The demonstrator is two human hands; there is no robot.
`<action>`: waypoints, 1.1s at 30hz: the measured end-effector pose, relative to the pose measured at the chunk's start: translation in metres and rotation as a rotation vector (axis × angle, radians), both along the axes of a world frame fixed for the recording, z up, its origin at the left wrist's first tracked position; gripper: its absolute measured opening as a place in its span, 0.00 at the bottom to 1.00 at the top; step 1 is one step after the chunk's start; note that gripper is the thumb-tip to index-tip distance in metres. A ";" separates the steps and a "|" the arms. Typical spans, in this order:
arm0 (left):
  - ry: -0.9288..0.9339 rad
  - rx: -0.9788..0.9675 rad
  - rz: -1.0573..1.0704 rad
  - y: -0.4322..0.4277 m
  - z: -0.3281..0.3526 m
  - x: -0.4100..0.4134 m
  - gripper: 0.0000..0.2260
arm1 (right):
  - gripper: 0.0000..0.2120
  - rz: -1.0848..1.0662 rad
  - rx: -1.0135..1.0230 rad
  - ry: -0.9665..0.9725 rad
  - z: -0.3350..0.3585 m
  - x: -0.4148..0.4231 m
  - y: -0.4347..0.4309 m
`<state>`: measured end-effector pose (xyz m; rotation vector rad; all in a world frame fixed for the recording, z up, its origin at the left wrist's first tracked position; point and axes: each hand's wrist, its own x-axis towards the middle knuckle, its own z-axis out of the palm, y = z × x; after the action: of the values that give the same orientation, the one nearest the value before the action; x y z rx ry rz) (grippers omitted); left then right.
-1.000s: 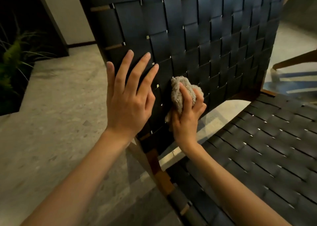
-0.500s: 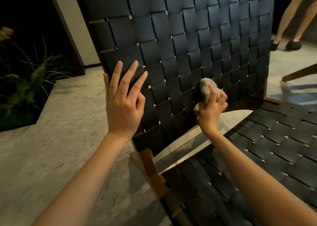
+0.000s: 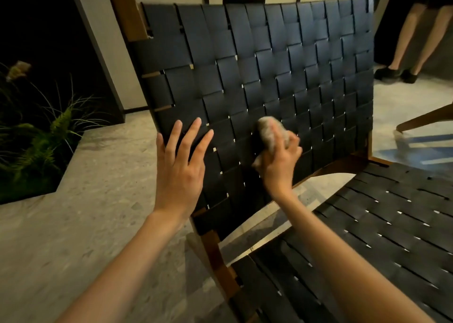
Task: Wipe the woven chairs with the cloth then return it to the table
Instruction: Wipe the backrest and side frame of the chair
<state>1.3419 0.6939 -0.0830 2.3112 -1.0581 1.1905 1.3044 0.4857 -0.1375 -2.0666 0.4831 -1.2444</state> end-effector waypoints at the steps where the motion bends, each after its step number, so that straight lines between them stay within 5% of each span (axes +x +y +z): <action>1: -0.009 0.055 0.014 0.003 0.003 -0.001 0.24 | 0.26 -0.108 0.185 0.011 0.014 0.006 -0.015; 5: -0.040 0.234 0.019 0.006 0.023 -0.001 0.24 | 0.25 -0.267 0.377 0.052 0.048 0.018 -0.026; 10: -0.008 0.314 0.079 -0.009 0.048 0.002 0.23 | 0.28 0.124 -0.241 -0.001 0.030 0.005 0.051; 14: -0.005 0.374 0.102 -0.024 0.057 0.008 0.24 | 0.29 0.124 -0.492 0.042 0.028 0.000 0.016; 20: -0.046 0.436 0.065 -0.058 0.066 0.023 0.25 | 0.29 -0.219 0.038 0.123 0.049 0.025 -0.080; 25: -0.065 0.478 0.055 -0.095 0.076 0.036 0.25 | 0.21 -0.356 0.362 -0.040 0.076 0.048 -0.104; 30: -0.091 0.440 0.115 -0.107 0.080 0.042 0.27 | 0.26 0.092 -0.143 -0.159 0.075 0.047 -0.037; 33: -0.113 0.424 0.186 -0.105 0.079 0.041 0.29 | 0.22 0.133 -0.433 -0.128 0.075 0.044 -0.049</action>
<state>1.3828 0.5891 -0.0039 2.7432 -1.2598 1.2777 1.3482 0.4372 -0.0624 -2.3047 0.0122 -1.4866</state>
